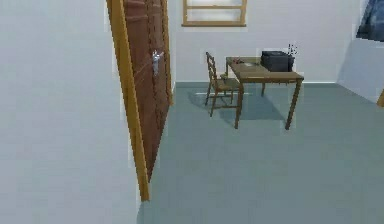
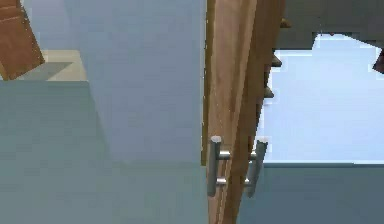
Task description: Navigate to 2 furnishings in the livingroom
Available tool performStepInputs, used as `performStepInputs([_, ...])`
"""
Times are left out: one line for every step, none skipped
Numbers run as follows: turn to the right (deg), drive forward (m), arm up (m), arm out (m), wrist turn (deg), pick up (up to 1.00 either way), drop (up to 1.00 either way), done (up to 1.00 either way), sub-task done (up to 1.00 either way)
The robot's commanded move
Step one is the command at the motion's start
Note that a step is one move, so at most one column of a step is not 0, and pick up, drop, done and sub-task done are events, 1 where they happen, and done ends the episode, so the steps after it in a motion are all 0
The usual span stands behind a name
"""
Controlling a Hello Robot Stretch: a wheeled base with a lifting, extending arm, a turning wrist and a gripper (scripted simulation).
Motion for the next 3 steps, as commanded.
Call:
performStepInputs([12.0,0.0,0.0,0.0,0.0,0.0,0.0,0.0,0.0])
performStepInputs([0.0,1.0,0.0,0.0,0.0,0.0,0.0,0.0,0.0])
performStepInputs([6.0,0.0,0.0,0.0,0.0,0.0,0.0,0.0,0.0])
